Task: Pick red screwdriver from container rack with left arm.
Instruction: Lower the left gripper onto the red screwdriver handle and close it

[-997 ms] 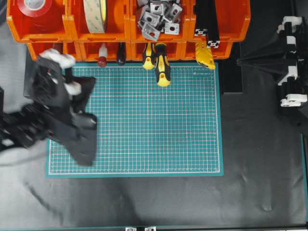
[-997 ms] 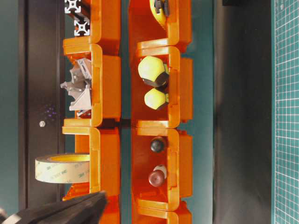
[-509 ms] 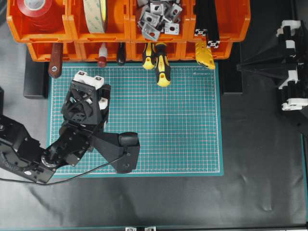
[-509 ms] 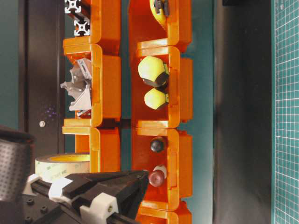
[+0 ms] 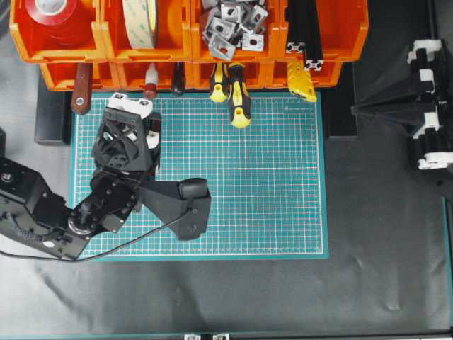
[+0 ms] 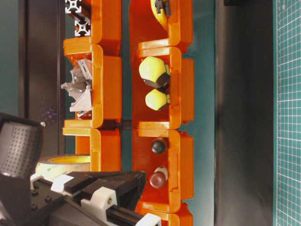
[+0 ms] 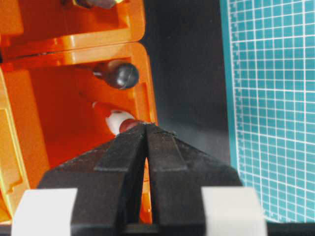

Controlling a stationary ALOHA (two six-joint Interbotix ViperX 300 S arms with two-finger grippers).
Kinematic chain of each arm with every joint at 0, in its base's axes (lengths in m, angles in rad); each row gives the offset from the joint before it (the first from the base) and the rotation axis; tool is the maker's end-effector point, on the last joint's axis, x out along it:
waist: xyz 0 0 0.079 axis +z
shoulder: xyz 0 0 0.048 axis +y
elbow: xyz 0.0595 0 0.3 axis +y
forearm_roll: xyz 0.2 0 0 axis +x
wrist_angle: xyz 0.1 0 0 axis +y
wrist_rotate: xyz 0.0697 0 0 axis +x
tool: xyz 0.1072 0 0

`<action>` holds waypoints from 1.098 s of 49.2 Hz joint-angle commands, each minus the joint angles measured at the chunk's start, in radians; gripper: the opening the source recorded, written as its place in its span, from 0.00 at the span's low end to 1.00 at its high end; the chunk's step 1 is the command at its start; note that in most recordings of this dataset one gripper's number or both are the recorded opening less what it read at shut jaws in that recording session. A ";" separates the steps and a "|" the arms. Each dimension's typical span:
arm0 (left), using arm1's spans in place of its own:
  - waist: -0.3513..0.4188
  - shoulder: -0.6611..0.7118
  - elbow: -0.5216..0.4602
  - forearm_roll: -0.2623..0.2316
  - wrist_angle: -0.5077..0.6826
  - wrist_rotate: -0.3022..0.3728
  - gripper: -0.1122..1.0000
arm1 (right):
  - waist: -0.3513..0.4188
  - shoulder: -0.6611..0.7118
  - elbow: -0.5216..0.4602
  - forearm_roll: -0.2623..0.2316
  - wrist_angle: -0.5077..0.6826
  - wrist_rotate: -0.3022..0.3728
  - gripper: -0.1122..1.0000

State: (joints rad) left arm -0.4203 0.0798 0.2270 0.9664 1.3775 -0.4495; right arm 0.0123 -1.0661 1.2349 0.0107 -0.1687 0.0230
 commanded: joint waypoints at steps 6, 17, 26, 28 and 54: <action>0.009 -0.005 -0.034 0.005 0.000 -0.006 0.11 | 0.020 -0.023 -0.011 0.000 0.032 -0.002 0.10; 0.035 -0.008 -0.014 0.005 -0.008 -0.043 0.49 | 0.021 -0.043 -0.012 0.000 0.035 -0.002 0.10; 0.064 -0.028 0.041 0.003 -0.058 -0.127 0.89 | 0.023 -0.049 -0.011 -0.002 0.040 -0.003 0.10; 0.064 -0.035 0.054 0.003 -0.075 -0.137 0.92 | 0.023 -0.051 -0.011 0.000 0.041 -0.003 0.10; 0.097 -0.057 0.100 0.003 -0.123 -0.137 0.89 | 0.034 -0.055 -0.002 0.000 0.071 0.000 0.10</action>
State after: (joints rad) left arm -0.3267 0.0552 0.3528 0.9649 1.2563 -0.5875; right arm 0.0414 -1.1275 1.2441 0.0092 -0.0997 0.0215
